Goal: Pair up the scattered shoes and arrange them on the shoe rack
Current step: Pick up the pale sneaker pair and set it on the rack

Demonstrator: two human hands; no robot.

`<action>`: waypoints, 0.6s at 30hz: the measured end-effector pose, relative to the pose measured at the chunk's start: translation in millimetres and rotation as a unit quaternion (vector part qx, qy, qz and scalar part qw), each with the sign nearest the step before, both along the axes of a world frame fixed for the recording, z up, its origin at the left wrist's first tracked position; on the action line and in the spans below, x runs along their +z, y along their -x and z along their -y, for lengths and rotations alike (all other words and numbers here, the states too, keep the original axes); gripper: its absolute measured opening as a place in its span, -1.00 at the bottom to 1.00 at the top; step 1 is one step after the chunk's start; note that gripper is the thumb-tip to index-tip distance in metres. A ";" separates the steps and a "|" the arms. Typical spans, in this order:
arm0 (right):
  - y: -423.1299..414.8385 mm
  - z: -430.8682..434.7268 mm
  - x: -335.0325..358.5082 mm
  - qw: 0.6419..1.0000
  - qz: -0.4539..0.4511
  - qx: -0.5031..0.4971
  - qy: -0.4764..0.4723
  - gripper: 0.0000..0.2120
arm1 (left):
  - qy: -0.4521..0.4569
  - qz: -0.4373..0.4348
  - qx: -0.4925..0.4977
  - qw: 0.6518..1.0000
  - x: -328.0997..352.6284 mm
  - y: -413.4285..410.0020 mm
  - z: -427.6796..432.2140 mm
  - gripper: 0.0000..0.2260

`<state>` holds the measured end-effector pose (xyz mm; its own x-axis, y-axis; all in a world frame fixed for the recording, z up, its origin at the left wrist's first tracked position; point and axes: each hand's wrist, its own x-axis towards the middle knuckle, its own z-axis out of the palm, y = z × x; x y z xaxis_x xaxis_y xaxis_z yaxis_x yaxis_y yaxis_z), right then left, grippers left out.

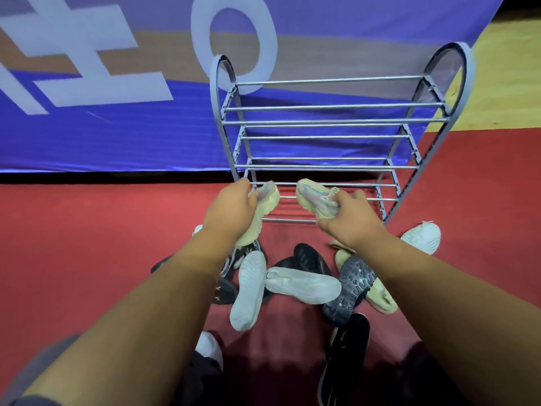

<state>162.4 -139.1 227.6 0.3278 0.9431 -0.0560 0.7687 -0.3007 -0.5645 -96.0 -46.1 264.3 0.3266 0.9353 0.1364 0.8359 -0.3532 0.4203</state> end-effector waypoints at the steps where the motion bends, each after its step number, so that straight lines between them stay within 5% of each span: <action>1: 2.4 -4.1 2.7 1.000 -0.005 -0.006 0.002 -0.47 | -0.001 -0.008 0.003 1.000 2.9 1.2 -2.5 -0.78; 18: 35.9 -67.7 -160.4 0.994 -0.042 0.037 0.098 -0.44 | 0.059 -0.125 0.058 0.989 -213.9 -14.6 -44.4 -0.83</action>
